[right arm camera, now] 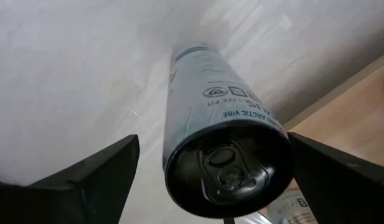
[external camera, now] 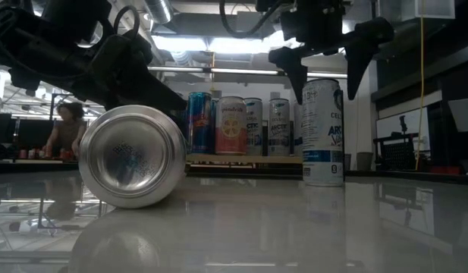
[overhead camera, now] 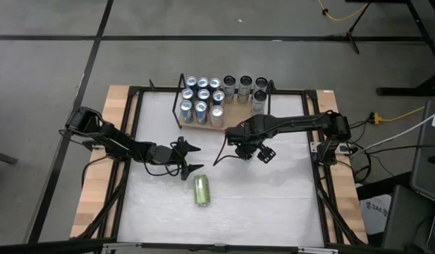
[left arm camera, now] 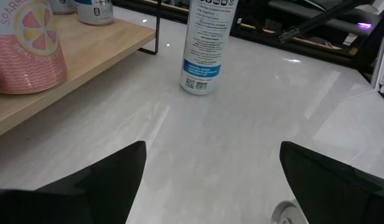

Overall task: Place canned beverage on shelf
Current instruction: Put the white blue soda can on the shelf aligned with the other white blue soda can

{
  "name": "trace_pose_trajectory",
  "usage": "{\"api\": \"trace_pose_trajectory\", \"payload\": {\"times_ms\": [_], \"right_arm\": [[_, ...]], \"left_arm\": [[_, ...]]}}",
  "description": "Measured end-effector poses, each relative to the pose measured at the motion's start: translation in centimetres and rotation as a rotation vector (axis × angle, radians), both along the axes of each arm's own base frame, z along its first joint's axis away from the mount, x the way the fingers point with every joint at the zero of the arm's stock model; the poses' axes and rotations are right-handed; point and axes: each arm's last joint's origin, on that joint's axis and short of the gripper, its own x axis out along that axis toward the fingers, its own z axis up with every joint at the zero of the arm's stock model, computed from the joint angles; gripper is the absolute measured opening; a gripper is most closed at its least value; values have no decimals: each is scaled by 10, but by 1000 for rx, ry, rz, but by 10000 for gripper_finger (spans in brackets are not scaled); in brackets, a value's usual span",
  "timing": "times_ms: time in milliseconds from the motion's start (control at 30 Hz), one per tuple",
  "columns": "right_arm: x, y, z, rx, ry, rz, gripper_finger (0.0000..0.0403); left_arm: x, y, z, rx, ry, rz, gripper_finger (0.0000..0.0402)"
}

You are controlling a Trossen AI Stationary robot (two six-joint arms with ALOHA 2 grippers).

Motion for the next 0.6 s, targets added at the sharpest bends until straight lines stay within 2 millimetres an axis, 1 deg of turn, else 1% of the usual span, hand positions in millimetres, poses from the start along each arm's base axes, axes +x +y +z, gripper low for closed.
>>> {"api": "trace_pose_trajectory", "payload": {"times_ms": [600], "right_arm": [[3, 0, 0, -9, -32, -2, 385]], "left_arm": [[0, 0, 0, -1, 0, 0, 364]]}}
